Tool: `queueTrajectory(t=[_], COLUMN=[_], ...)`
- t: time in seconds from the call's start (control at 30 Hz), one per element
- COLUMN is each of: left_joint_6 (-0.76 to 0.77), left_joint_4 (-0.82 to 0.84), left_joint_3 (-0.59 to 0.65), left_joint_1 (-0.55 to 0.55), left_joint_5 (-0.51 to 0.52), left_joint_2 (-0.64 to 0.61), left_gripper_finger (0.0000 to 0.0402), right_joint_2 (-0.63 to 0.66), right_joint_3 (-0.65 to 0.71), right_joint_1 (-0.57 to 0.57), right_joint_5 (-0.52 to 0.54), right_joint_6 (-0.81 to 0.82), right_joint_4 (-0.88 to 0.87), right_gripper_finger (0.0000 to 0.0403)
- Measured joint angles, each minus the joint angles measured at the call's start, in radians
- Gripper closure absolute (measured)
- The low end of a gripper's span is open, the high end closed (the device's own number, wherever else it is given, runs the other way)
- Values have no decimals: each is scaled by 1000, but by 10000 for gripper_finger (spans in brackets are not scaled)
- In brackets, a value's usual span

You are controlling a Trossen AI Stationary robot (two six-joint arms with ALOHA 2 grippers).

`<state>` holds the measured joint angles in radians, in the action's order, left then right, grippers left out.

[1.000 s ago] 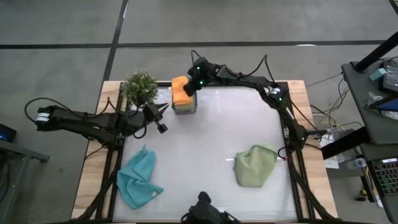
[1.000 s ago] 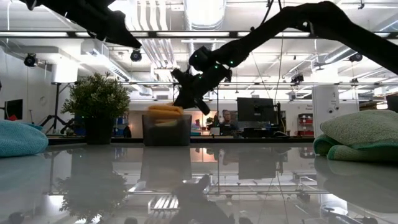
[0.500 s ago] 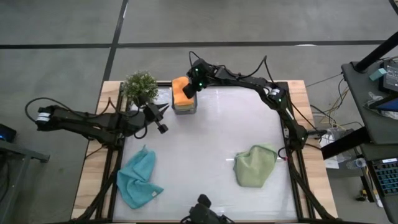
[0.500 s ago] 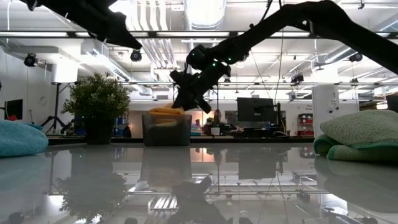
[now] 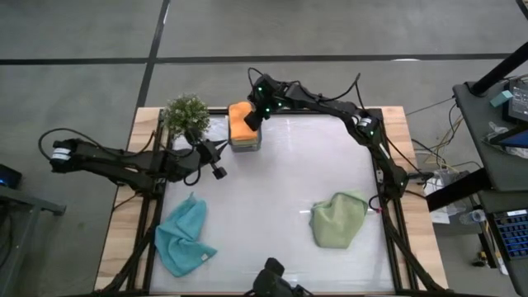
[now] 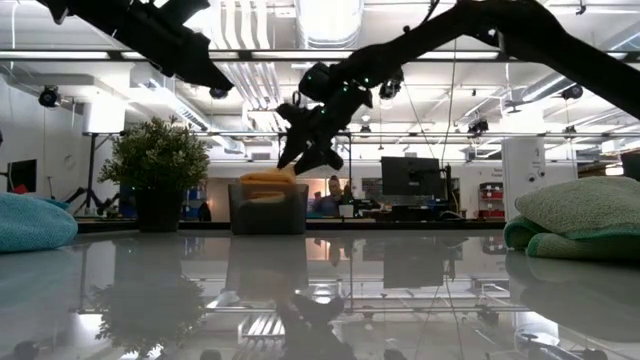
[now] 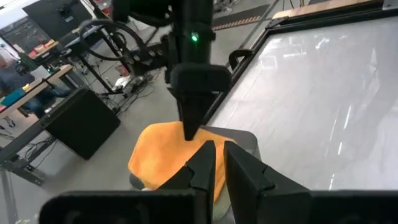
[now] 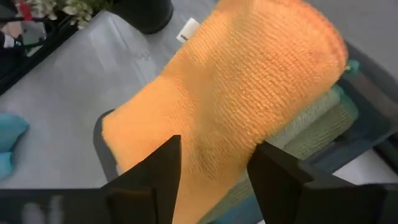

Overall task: Fold microfiber towels
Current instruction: Put the yellow folded towel into the bin

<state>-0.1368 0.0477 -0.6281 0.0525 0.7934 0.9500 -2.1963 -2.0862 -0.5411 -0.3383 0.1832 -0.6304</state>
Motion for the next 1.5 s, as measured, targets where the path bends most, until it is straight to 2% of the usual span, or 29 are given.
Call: queueTrajectory(t=[0.1, 0.3, 0.43, 0.63, 0.7, 0.83, 1.03, 1.2, 1.33, 1.5], left_joint_6=[-1, -31, -58, -37, -29, -36, -80, -84, -84, -82], left_joint_4=[-25, -47, -48, -72, -82, -83, -83, -85, -63, 32], left_joint_3=[-3, -28, -46, -48, -52, -89, -159, -202, -210, -206], left_joint_1=[-11, -113, -224, -431, -478, -530, -571, -597, -599, -598], left_joint_5=[-54, -332, -428, -710, -758, -770, -772, -773, -773, -773], left_joint_2=[7, 7, 7, 55, 97, 207, 379, 497, 543, 543], left_gripper_finger=[382, 382, 382, 382, 382, 382, 382, 382, 382, 382], right_joint_2=[0, 1, 2, 2, 2, 2, 2, 2, 2, 2], right_joint_3=[-54, -168, -218, -193, -169, -95, 46, 118, 162, 196], right_joint_1=[-1, -25, -56, -79, -82, -81, -87, -91, -85, -67], right_joint_5=[0, -1, 0, -6, -20, -38, -38, -35, -35, -35], right_joint_6=[-73, -232, -335, -466, -497, -535, -543, -527, -498, -483], right_joint_4=[-54, -157, -189, -136, -108, 9, 285, 400, 499, 558], right_gripper_finger=[236, 263, 292, 352, 373, 392, 394, 394, 394, 394])
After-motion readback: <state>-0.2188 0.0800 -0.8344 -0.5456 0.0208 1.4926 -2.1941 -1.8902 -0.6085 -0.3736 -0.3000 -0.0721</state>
